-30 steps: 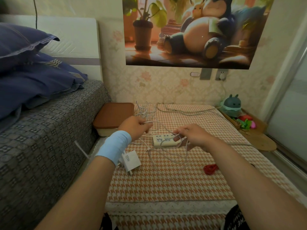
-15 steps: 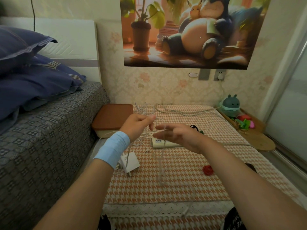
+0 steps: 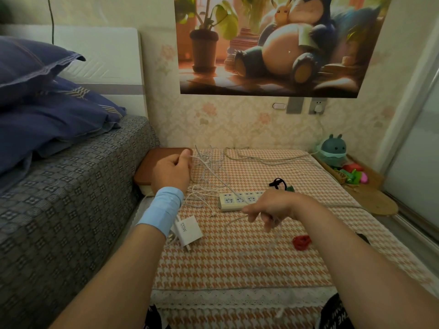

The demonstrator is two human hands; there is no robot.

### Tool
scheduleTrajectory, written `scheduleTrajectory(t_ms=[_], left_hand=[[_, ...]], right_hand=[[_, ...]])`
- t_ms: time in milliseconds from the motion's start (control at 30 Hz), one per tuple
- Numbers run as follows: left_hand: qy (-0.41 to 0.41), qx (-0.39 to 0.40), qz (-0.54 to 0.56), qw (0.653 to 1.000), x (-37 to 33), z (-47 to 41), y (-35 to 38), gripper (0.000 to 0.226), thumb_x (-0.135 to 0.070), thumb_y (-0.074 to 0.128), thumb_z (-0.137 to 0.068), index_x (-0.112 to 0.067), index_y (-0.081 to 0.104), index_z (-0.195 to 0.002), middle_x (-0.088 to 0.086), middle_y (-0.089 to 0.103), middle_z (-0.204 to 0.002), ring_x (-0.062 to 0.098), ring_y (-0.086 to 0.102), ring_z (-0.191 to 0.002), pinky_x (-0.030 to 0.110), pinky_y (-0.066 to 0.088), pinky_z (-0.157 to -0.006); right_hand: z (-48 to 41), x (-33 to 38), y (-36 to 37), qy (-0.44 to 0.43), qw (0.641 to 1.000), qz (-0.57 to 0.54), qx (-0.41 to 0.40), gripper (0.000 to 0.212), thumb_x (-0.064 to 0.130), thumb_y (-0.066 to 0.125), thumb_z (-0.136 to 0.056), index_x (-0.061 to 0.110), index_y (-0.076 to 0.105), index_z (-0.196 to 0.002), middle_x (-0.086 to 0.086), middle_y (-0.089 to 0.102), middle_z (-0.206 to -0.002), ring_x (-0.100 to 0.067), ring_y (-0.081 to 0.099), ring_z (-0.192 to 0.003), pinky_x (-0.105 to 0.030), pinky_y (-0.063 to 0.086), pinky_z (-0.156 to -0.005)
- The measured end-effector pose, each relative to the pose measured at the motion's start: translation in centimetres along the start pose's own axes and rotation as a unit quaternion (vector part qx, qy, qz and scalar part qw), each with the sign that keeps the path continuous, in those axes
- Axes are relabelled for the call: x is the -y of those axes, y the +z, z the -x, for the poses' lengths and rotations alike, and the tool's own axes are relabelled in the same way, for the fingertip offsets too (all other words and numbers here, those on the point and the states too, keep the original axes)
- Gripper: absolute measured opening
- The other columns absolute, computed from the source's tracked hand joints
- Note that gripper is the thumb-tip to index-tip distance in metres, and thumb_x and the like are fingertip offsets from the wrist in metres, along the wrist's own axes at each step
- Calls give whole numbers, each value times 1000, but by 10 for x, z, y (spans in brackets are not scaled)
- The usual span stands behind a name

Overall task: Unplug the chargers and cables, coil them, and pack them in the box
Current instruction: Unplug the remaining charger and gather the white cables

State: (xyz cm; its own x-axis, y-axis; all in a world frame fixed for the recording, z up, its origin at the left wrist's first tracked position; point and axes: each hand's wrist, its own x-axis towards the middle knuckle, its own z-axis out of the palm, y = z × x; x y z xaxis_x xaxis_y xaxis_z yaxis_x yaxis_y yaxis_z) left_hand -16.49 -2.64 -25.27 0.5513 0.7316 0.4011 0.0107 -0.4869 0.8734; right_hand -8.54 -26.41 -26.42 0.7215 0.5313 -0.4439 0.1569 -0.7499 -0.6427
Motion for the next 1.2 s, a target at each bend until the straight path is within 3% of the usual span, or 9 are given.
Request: scheduleTrajectory(t_ms=[167, 333, 400, 500, 567, 667, 800, 900, 1200], left_hand=[[-63, -47, -12, 997, 6, -8, 3, 49, -49, 50, -95, -11, 70, -71, 11, 65, -69, 32, 61, -69, 38, 51, -64], [-120, 38, -93, 988, 18, -15, 0, 43, -44, 49, -97, -16, 72, -74, 7, 65, -76, 29, 60, -73, 34, 47, -68], [-123, 96, -166, 974, 24, -16, 1, 42, -41, 49, -98, -10, 72, -81, 10, 66, -80, 31, 60, -76, 36, 49, -69], [-93, 147, -270, 947, 27, -13, 4, 34, -31, 47, -98, -6, 70, -96, 15, 69, -101, 36, 63, -93, 42, 51, -76], [-31, 154, -340, 927, 21, -5, 7, 28, -23, 50, -95, -12, 65, -115, 13, 61, -122, 35, 53, -114, 43, 47, -90], [115, 155, -228, 954, -2, 15, 18, 44, 0, 49, -88, -15, 54, -129, 9, 52, -133, 29, 43, -126, 39, 39, -103], [96, 335, 65, 935, -31, 43, 27, 33, -4, 39, -99, -19, 58, -122, 3, 67, -118, 18, 69, -95, 39, 52, -94], [51, 418, 14, 907, -32, 46, 27, 24, -31, 49, -100, -17, 63, -113, 3, 67, -90, 19, 61, -61, 34, 53, -66], [91, 211, -80, 970, -13, 16, 15, 35, -39, 55, -96, -27, 70, -67, 1, 50, -49, 18, 37, -46, 27, 36, -51]], right_hand=[[-8, -11, -6, 80, 979, 168, -81, 22, 25, 65, -97, 5, 70, -91, -6, 72, -85, -17, 59, -63, -23, 48, -54], [-10, -9, -4, 1, 990, 107, -93, 37, 31, 40, -109, 17, 58, -138, -9, 57, -137, -32, 62, -115, -43, 54, -92], [-8, -4, -3, -67, 992, 26, -102, 34, 21, 37, -109, 16, 64, -130, -8, 70, -120, -37, 65, -114, -49, 51, -102], [1, 6, 0, -118, 983, -126, -69, 32, 13, 37, -107, 9, 68, -115, -5, 56, -59, -26, 62, -56, -43, 60, -77], [2, 11, 1, -121, 981, -137, -68, 27, 15, 43, -105, 6, 68, -109, -1, 36, -58, -15, 32, -46, -32, 42, -48], [6, 21, 3, -126, 976, -166, -62, 15, 15, 50, -102, 8, 63, -99, 4, 31, -57, -12, 20, -48, -27, 16, -45], [5, 28, 8, -139, 959, -239, -66, 5, 17, 57, -101, 13, 55, -98, 6, 35, -57, -10, 24, -46, -24, 18, -40], [0, 27, 11, -161, 947, -265, -91, 7, 15, 60, -100, 14, 56, -95, 0, 44, -62, -8, 27, -43, -22, 20, -39], [-9, 6, 11, -80, 994, -25, -75, 19, 20, 70, -95, 3, 71, -100, -5, 74, -74, -14, 64, -60, -27, 51, -59]])
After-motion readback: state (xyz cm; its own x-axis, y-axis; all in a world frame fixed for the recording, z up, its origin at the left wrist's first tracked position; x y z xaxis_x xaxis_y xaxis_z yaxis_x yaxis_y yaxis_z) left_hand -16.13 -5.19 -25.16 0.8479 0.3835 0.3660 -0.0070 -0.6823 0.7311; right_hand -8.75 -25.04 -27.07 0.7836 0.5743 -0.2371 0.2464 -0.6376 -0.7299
